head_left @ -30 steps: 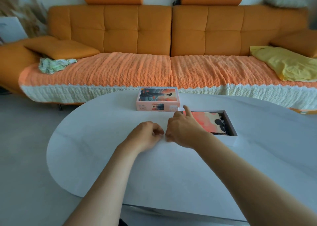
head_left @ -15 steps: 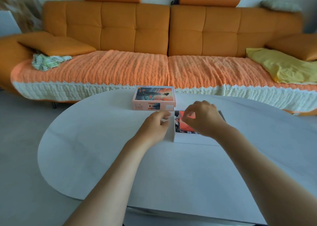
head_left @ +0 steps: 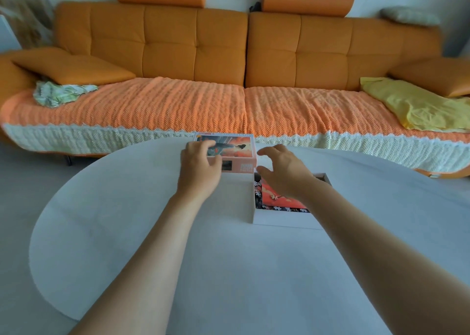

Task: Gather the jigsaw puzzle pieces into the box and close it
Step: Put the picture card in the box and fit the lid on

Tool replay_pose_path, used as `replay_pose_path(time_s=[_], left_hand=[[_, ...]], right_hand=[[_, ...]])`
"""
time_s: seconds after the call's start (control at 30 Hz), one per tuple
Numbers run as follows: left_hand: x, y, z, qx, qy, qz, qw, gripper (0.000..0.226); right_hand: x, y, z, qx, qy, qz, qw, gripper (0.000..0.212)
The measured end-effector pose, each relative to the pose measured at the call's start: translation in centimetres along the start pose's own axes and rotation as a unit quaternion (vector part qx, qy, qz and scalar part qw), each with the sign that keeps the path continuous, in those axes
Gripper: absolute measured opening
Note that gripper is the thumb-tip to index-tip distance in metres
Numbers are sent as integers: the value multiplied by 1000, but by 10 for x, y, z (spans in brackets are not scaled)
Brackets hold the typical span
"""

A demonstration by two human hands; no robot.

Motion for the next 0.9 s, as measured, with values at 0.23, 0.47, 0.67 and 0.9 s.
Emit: replay_pose_path(time_s=[0.23,0.47,0.67,0.9], left_hand=[[17,-33,18,57,-140,-127,980,75],[23,-22,3,-51,-58,-107,991,65],[7,17,-18,-111,17,-23,993,59],[-38,49,-3,-132,-40,84,987,51]], right_hand=[[38,-6,29,56,-117,54,990,60],[46,-13,20,94,-69,71,991,52],[11,-2,-27,148,77,39,985,54],[-60,34,-48,203,165,80,962,40]])
Point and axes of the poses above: each hand's wrist, its own x-axis towards the middle knuckle, its own z-axis out of the palm, y = z × x, the point moved 4 cm from there along x, towards the middle knuckle, and after that the axes turned 11 degrees about -z, right-handed, at the moved point
